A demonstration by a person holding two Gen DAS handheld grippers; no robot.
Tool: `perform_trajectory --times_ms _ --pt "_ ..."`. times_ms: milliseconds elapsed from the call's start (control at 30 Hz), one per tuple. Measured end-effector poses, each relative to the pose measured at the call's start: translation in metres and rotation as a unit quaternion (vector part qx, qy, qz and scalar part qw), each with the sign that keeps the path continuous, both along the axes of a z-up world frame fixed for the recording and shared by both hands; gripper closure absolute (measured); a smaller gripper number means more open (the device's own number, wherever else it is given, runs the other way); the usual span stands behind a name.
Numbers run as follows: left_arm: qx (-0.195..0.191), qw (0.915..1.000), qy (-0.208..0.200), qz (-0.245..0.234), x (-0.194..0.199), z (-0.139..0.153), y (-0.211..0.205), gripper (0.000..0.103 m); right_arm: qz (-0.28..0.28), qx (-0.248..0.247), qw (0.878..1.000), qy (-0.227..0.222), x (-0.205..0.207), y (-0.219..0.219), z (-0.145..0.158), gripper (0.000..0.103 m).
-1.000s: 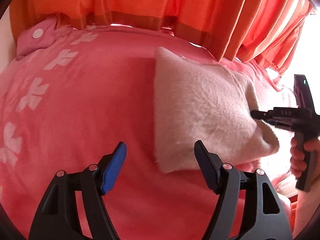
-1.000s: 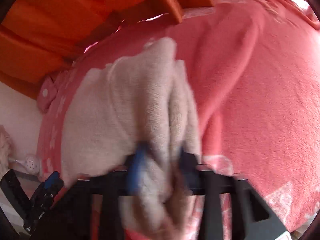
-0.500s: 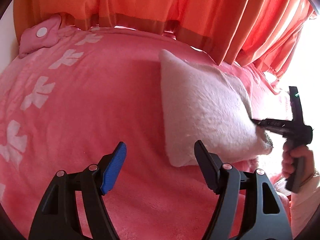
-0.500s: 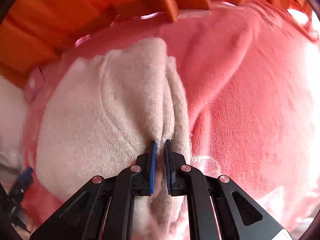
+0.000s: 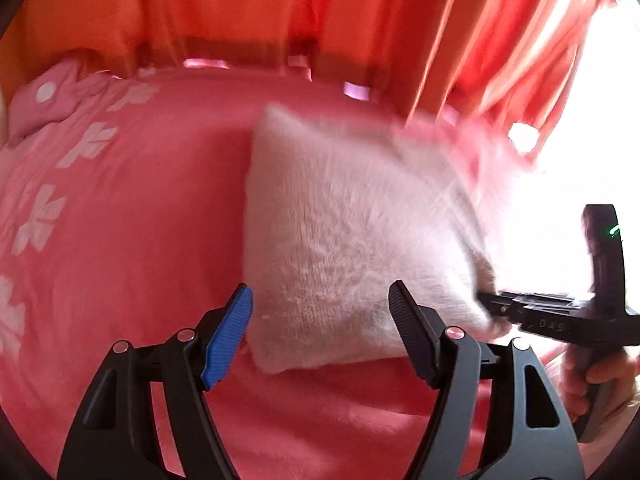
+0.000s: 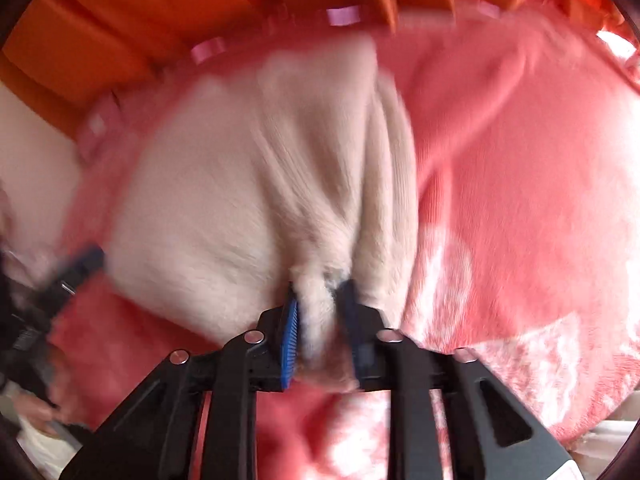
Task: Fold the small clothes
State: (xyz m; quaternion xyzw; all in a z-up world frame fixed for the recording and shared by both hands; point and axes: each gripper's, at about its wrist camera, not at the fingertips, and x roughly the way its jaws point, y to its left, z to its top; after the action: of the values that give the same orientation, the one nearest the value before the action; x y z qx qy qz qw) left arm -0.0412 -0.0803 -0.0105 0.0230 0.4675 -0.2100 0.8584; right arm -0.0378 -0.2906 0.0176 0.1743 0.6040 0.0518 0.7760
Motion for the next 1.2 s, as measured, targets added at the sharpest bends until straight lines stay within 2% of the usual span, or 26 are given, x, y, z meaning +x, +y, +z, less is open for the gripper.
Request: perform_trajectory --times_ms 33,133,200,233,267,367,467,500,533,567,633,667,767,833,900,1000,1067,1100,1200 --pt "0.037 0.9993 0.006 0.007 0.004 -0.014 -0.008 0.033 -0.001 0.001 1.000 0.000 -0.001 -0.001 0.005 0.090" --pt "0.046 0.9989 -0.006 0.009 -0.001 -0.012 -0.009 0.033 0.007 -0.020 0.999 -0.037 -0.012 0.002 0.040 0.091" --pt "0.045 0.9989 0.000 0.010 0.000 -0.015 -0.007 0.031 0.022 -0.053 0.998 -0.017 -0.018 0.003 0.030 0.091" --pt "0.047 0.9988 0.009 0.010 0.002 -0.020 -0.007 0.029 0.032 -0.062 0.998 0.005 -0.015 0.003 0.010 0.091" --pt "0.045 0.9988 0.016 0.012 0.004 -0.023 -0.007 0.028 0.034 -0.058 0.998 -0.004 -0.015 0.004 0.006 0.090" --pt "0.045 0.9987 0.016 0.016 0.003 -0.020 -0.007 0.028 0.033 -0.052 0.998 0.000 -0.012 0.000 0.020 0.087" --pt "0.044 0.9988 0.013 0.016 0.001 -0.015 -0.005 0.028 0.010 -0.037 0.999 -0.033 -0.004 -0.006 0.039 0.060" --pt "0.041 0.9989 0.015 0.017 0.002 -0.013 -0.004 0.028 -0.007 -0.040 0.998 -0.049 -0.004 -0.012 0.046 0.042" --pt "0.030 0.9992 0.017 0.018 0.002 -0.009 -0.002 0.029 -0.015 -0.042 0.997 -0.058 -0.003 -0.014 0.050 0.037" --pt "0.023 0.9994 0.018 0.018 0.002 -0.006 0.000 0.029 -0.021 -0.041 0.997 -0.063 0.003 -0.018 0.050 0.037" --pt "-0.013 0.9997 0.015 0.012 0.005 0.006 0.005 0.023 -0.038 -0.024 0.997 -0.067 0.012 -0.026 0.048 0.030" --pt "-0.028 0.9995 0.012 0.012 0.007 0.011 0.008 0.013 -0.047 -0.012 0.996 -0.070 0.017 -0.031 0.045 0.028" --pt "-0.082 0.9962 0.021 0.017 0.028 0.019 0.020 0.009 -0.061 0.020 0.996 -0.057 0.041 -0.041 0.029 0.026" --pt "-0.104 0.9934 0.045 0.022 0.046 0.012 0.022 0.009 -0.069 0.038 0.996 -0.040 0.056 -0.032 0.013 0.026" --pt "-0.116 0.9887 0.088 0.037 0.071 -0.008 0.025 0.009 -0.070 0.060 0.995 -0.024 0.063 -0.031 0.000 0.026" --pt "-0.130 0.9814 0.135 0.043 0.091 -0.036 0.024 0.009 -0.075 0.078 0.994 -0.013 0.068 -0.028 -0.017 0.016" --pt "-0.160 0.9727 0.164 0.036 0.097 -0.055 0.021 0.005 -0.074 0.082 0.994 -0.016 0.067 -0.025 -0.022 0.012" --pt "-0.173 0.9708 0.162 0.036 0.099 -0.058 0.021 0.005 -0.074 0.085 0.993 -0.018 0.067 -0.025 -0.024 0.008" --pt "-0.181 0.9728 0.145 0.009 0.098 -0.056 0.011 0.006 -0.079 0.108 0.991 -0.018 0.068 -0.030 -0.030 0.010"
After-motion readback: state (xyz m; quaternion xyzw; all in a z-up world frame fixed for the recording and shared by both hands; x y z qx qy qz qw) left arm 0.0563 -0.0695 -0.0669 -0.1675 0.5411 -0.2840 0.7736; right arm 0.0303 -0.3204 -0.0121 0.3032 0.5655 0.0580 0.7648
